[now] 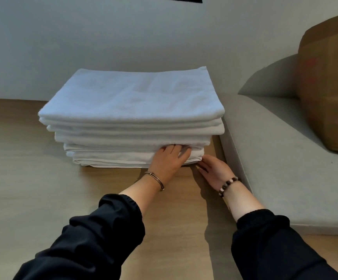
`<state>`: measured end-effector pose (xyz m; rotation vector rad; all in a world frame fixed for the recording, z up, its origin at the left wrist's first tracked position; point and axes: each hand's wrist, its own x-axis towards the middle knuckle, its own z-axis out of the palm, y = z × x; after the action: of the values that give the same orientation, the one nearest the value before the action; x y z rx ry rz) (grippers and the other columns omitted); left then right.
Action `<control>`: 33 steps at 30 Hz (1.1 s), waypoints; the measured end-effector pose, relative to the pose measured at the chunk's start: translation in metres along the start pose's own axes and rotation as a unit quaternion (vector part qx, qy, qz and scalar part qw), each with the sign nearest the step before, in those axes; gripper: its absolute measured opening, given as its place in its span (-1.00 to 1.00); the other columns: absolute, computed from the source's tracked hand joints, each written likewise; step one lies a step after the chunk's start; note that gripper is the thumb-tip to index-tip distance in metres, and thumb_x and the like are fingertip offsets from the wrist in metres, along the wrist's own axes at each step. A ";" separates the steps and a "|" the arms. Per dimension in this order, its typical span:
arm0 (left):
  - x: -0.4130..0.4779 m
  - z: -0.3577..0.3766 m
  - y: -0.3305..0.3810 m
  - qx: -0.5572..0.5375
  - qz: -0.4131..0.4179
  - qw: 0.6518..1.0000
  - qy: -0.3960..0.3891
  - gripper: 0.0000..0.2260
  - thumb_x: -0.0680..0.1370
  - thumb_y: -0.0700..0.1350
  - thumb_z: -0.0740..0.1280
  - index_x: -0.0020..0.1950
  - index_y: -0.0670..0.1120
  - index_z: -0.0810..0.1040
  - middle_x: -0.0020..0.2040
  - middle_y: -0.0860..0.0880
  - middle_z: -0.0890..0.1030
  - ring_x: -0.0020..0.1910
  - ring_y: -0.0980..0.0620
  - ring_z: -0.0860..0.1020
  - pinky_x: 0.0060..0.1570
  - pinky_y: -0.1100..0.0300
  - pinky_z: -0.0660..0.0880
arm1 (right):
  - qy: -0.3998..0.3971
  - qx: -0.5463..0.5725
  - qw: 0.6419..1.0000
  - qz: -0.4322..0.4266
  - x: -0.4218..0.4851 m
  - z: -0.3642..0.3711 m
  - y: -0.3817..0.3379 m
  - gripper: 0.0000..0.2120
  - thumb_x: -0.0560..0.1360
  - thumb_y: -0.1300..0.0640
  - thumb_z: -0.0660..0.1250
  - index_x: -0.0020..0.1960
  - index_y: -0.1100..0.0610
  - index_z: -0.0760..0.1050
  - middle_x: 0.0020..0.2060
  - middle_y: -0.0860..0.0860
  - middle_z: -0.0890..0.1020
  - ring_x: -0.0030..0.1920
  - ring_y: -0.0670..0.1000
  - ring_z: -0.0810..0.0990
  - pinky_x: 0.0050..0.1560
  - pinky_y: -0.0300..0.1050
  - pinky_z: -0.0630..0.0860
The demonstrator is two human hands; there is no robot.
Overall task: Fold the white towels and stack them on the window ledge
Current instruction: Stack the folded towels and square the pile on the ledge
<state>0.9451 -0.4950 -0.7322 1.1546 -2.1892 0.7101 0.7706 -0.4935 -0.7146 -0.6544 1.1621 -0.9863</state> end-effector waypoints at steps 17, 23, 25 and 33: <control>0.020 -0.008 -0.022 -0.027 0.047 0.998 -0.041 -0.61 0.28 -0.30 0.48 0.10 -0.15 0.59 -0.14 -0.14 0.61 -0.31 -0.10 0.58 -0.50 0.15 0.48 | 0.066 -0.050 0.995 0.049 0.018 0.030 0.001 -0.93 0.54 0.35 0.28 0.00 0.27 0.49 -0.25 0.17 0.61 -0.47 -0.06 0.60 -0.48 -0.28 0.53; 0.030 0.001 -0.009 -0.001 0.010 0.999 -0.046 -0.59 0.22 -0.24 0.55 0.02 -0.12 0.54 -0.22 -0.08 0.58 -0.33 -0.06 0.55 -0.52 0.18 0.44 | 0.153 -0.161 0.975 0.004 0.024 0.037 0.004 -0.79 0.57 0.31 0.22 -0.21 0.30 0.53 -0.42 0.14 0.58 -0.51 0.00 0.50 -0.52 -0.23 0.47; 0.035 0.001 -0.008 0.007 0.009 0.999 -0.053 -0.65 0.20 -0.23 0.57 -0.06 -0.11 0.62 -0.27 -0.06 0.58 -0.38 -0.04 0.54 -0.56 0.21 0.41 | 0.162 -0.122 0.979 0.016 0.025 0.035 0.002 -0.85 0.56 0.34 0.22 -0.11 0.38 0.52 -0.46 0.15 0.58 -0.57 -0.01 0.51 -0.56 -0.23 0.46; 0.040 0.000 -0.016 -0.005 0.030 0.999 -0.043 -0.64 0.16 -0.19 0.62 -0.09 -0.13 0.65 -0.31 -0.06 0.59 -0.44 -0.02 0.55 -0.59 0.23 0.40 | 0.124 -0.161 0.979 0.013 0.033 0.032 -0.011 -0.84 0.58 0.33 0.22 -0.08 0.39 0.53 -0.40 0.18 0.56 -0.54 -0.01 0.50 -0.55 -0.24 0.47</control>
<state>0.9394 -0.5254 -0.7018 1.1377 -2.3058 0.6844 0.8002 -0.5299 -0.7104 -0.7863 1.5683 -0.8822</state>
